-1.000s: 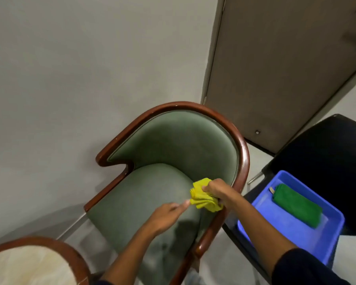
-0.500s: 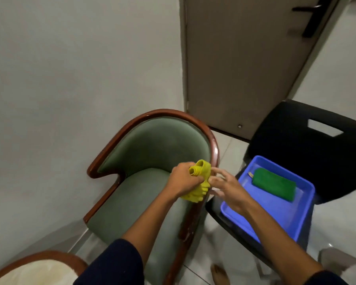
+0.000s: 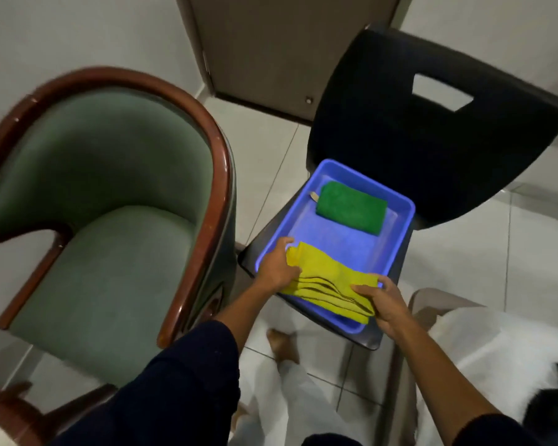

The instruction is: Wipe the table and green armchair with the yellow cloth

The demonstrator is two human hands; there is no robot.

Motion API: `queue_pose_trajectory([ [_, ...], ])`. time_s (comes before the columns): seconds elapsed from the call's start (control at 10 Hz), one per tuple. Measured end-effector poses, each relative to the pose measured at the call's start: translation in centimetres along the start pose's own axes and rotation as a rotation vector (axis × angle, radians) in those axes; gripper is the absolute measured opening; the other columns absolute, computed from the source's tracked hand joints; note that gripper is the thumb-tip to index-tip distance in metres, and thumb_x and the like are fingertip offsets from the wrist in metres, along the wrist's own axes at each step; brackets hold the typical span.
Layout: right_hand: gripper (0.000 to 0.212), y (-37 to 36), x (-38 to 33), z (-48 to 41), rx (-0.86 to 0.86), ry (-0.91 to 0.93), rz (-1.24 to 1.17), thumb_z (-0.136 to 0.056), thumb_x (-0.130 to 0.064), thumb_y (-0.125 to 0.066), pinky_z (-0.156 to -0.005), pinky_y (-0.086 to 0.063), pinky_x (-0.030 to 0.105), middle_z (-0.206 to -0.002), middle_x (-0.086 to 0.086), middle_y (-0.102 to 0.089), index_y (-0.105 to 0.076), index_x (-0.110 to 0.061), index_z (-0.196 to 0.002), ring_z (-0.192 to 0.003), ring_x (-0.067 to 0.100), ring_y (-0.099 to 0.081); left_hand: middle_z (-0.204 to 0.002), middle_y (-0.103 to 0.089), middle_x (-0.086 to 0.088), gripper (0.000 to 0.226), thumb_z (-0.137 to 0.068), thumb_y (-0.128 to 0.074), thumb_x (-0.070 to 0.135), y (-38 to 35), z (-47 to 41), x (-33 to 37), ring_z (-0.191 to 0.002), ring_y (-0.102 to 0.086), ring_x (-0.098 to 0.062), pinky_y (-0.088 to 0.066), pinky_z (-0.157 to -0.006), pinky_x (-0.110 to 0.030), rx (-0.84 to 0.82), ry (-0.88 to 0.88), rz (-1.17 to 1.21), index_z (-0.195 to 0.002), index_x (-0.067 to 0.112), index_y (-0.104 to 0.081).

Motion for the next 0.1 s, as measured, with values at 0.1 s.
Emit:
queue_pose_trajectory([
  [0.1,0.058,1.36,1.14,-0.84,0.141,-0.029,0.236,-0.076,0.001,-0.078,-0.082,-0.051,0.04,-0.107,0.02,-0.062,-0.05,-0.004,-0.127,-0.092,0.032,-0.063,-0.138,-0.052,-0.016,0.069,-0.083,-0.057,0.004,-0.24,-0.53,-0.81,-0.123,-0.053,-0.037,-0.045,-0.099,-0.041,0.066,-0.039,-0.126,-0.146,0.021,-0.034],
])
Point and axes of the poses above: each hand's wrist, its own z-axis away from the middle knuckle, its own y-axis out of the back of the hand, x = y × z, the point moved 8 cm from there along -z, towards the middle knuckle
